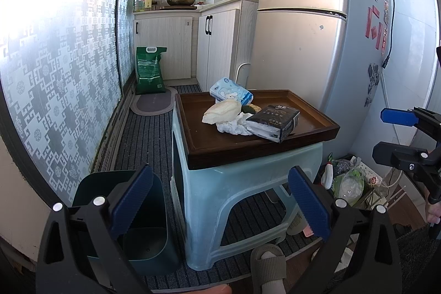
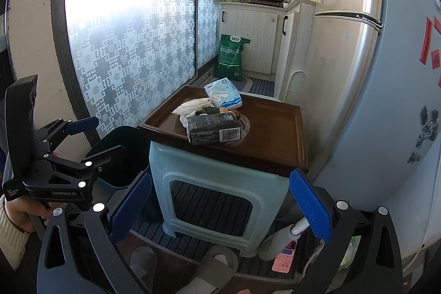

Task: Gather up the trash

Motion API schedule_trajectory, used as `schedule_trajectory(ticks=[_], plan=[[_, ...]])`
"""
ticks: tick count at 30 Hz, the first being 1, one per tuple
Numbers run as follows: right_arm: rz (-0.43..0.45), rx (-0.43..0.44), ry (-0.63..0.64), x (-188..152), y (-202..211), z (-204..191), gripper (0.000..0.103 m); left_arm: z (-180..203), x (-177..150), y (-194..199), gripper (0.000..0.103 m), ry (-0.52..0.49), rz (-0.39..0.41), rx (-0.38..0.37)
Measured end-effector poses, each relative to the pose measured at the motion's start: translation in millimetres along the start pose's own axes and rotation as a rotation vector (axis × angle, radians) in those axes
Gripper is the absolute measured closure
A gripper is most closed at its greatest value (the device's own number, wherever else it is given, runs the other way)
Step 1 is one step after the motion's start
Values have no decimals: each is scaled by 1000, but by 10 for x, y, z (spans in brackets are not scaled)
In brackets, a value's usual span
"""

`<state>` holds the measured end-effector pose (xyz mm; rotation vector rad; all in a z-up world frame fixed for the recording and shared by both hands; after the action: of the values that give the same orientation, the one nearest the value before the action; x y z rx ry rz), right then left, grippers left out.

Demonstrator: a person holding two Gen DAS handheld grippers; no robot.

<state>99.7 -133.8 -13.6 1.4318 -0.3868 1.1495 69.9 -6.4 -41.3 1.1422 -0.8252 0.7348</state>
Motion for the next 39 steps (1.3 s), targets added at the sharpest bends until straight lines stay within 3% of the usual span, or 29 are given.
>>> schedule_trajectory(ticks=[39], plan=[[2, -14, 3, -32, 46, 16, 2, 68, -20, -29, 3, -12, -12, -22]])
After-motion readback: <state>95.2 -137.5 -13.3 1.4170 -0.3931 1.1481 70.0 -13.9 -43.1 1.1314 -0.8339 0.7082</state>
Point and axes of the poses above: each gripper's, at about its wrist camera, not at the fingertips, and y roughly against the way its jaws point, z to its right, x to its top, the point moved 8 cm from there along -y, roughly the way its jaws point, and after that the axes turned 15 degrees about -x, right-handed, at the moved point
